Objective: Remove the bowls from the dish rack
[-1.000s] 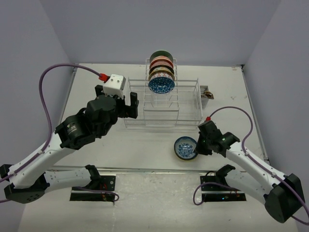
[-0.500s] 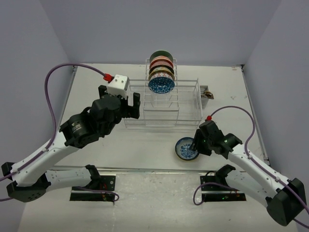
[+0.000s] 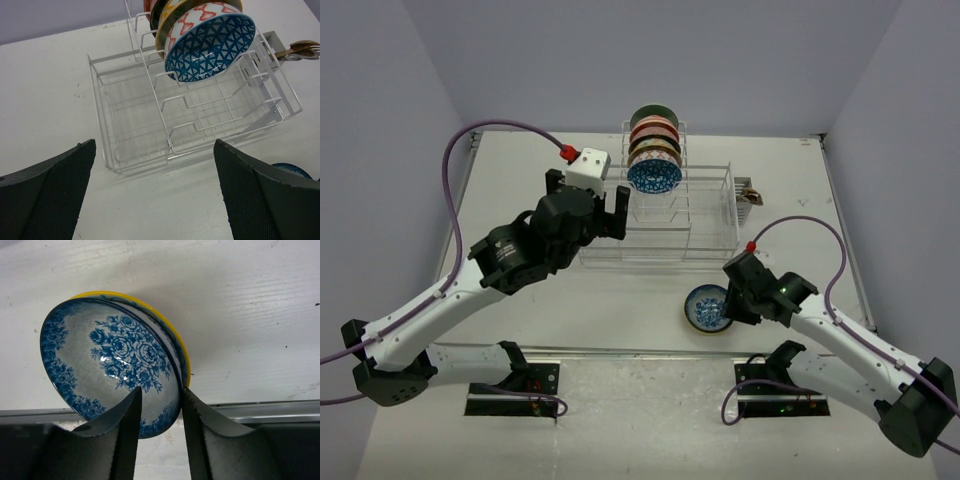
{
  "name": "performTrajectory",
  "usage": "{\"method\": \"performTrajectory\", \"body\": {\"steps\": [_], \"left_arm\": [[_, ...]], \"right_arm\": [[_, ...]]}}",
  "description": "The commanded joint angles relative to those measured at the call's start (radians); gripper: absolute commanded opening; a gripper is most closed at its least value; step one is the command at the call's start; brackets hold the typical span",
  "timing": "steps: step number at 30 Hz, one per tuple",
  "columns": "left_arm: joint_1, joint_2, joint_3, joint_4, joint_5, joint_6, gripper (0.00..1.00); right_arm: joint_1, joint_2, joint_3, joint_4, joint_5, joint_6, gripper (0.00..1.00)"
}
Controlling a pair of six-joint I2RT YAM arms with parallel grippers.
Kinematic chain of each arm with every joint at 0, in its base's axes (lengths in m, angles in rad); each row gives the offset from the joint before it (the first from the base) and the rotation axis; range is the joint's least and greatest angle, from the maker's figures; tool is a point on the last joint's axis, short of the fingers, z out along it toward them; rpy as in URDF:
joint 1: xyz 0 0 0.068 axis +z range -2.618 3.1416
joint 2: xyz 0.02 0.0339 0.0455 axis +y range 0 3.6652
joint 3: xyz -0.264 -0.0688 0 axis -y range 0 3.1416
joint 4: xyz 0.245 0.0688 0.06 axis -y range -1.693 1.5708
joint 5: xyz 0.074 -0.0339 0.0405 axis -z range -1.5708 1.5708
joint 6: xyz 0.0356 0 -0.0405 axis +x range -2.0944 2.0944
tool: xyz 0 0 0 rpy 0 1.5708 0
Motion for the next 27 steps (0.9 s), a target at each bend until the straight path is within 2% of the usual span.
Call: {"method": "performTrajectory", "body": {"steps": [1,5,11,18,22,24,26,27], "left_arm": [[0.000,0.002,0.036,0.054,0.003,0.006,1.00],[0.000,0.004,0.039,0.056,0.009,0.006,1.00],[0.000,0.015,0.046,0.048,0.026,0.005,1.00],[0.000,0.027,0.045,0.051,0.029,0.003,1.00],[0.000,0.041,0.051,0.056,0.032,0.014,1.00],[0.002,0.058,0.060,0.059,0.024,0.026,1.00],[0.000,0.074,0.086,0.053,0.008,0.046,1.00],[0.000,0.094,0.097,0.042,0.001,0.054,1.00]], "right_arm": [[0.010,-0.004,0.043,-0.022,0.046,0.025,0.32],[0.011,-0.004,0.030,0.001,0.040,0.022,0.30],[0.011,0.033,-0.018,0.073,0.003,0.017,0.22],[0.011,0.034,-0.027,0.084,0.008,0.019,0.20],[0.011,0.018,-0.009,0.063,0.011,0.019,0.29],[0.011,-0.004,0.019,0.028,0.022,0.016,0.39],[0.013,-0.022,0.062,-0.026,0.037,0.016,0.53],[0.013,-0.044,0.083,-0.040,0.048,0.010,0.55]]}}
